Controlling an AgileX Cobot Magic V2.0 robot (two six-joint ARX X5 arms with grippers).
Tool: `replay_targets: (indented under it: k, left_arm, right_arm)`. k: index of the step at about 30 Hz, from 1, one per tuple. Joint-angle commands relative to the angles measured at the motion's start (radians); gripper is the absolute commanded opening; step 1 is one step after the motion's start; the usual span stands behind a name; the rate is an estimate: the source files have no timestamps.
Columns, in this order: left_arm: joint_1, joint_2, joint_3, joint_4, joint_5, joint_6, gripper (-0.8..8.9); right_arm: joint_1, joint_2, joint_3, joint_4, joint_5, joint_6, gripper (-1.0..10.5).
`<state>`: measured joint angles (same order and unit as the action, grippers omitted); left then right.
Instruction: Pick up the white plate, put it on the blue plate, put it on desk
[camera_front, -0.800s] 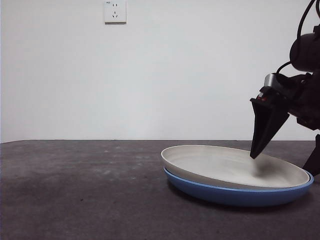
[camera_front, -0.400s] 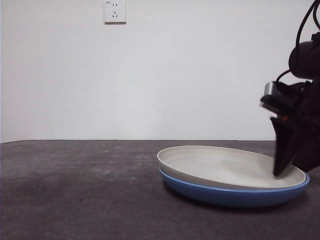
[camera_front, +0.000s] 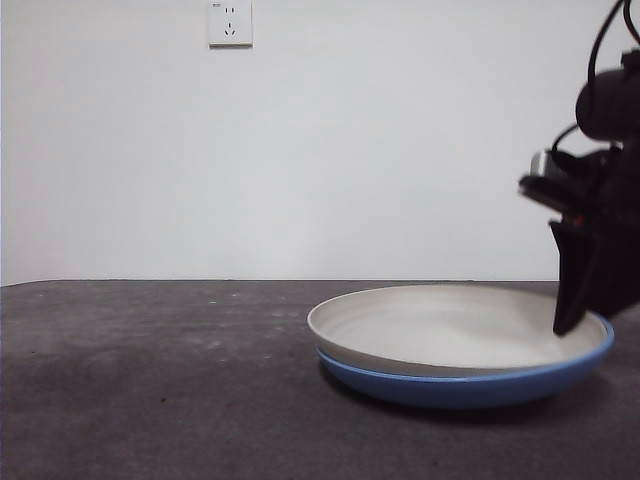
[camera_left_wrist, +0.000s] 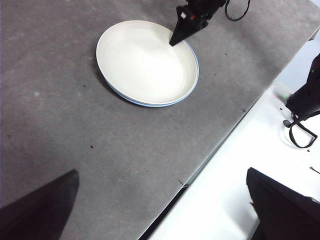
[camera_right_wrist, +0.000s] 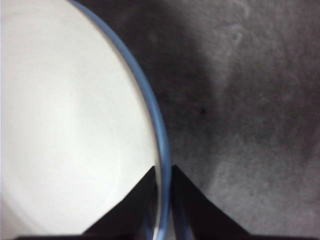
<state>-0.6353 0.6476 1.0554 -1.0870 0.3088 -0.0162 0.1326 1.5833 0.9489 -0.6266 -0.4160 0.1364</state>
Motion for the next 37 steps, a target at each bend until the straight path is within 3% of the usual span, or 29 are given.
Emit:
replay_targets:
  k: [1,9,15,21,37]
  left_arm:
    - [-0.004,0.005,0.008,0.011,-0.003,0.012,6.18]
    - [-0.004,0.005,0.009,0.011,-0.003,0.027,6.18]
    - [-0.004,0.005,0.010,0.011,-0.003,0.027,6.18]
    - [-0.004,0.004,0.010,0.011,-0.003,0.026,6.18]
    - [-0.004,0.004,0.010,0.011,-0.003,0.026,6.18]
  right_arm:
    - [0.013,-0.015,0.055,-0.031,0.020,0.014,0.1]
    - [0.105,-0.030,0.166,-0.097,0.016,0.079,0.1]
    - [0.186,-0.018,0.181,-0.036,-0.039,0.173,0.1]
    - [0.233,0.036,0.186,0.016,-0.040,0.226,0.1]
    - [0.246,0.237,0.238,0.050,-0.058,0.245,0.1]
